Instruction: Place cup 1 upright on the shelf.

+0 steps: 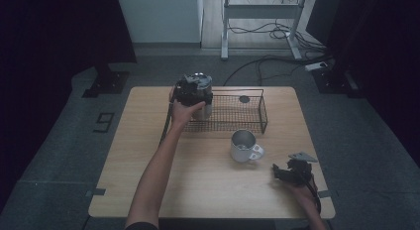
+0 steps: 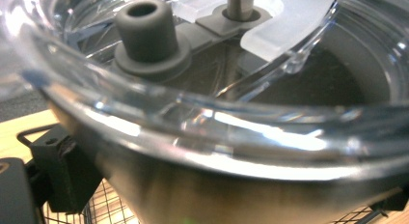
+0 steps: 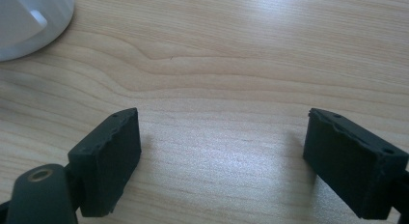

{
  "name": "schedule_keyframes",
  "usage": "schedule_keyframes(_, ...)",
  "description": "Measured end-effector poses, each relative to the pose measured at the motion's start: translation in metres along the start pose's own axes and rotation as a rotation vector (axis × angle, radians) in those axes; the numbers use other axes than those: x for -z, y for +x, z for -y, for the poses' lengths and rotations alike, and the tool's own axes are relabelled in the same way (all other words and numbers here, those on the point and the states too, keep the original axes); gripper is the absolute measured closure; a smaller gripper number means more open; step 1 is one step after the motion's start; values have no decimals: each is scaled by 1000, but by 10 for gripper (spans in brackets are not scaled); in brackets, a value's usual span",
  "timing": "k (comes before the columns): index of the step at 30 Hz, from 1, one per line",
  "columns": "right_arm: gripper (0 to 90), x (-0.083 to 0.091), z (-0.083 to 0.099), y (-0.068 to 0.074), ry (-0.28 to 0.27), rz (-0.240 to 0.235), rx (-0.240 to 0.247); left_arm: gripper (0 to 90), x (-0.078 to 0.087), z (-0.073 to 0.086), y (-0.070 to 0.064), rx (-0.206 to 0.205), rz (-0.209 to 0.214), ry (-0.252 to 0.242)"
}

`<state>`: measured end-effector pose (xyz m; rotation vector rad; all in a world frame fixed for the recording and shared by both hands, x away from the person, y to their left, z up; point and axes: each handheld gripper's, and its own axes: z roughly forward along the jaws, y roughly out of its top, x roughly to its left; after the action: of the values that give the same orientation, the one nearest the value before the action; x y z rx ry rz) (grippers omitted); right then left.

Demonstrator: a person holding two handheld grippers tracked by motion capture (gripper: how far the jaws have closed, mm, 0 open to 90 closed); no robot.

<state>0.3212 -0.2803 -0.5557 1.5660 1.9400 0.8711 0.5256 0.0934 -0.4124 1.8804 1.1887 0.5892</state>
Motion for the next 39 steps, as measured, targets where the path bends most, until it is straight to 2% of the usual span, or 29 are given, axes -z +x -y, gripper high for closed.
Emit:
schedule_keyframes(14,126,0,0,0,0,1,0,40,-10,14,4,12,-22,32)
schedule_keyframes(26,127,0,0,0,0,1,0,40,-18,22,6,25,-24,50)
schedule_keyframes(39,126,0,0,0,0,1,0,39,-24,30,6,16,-45,73)
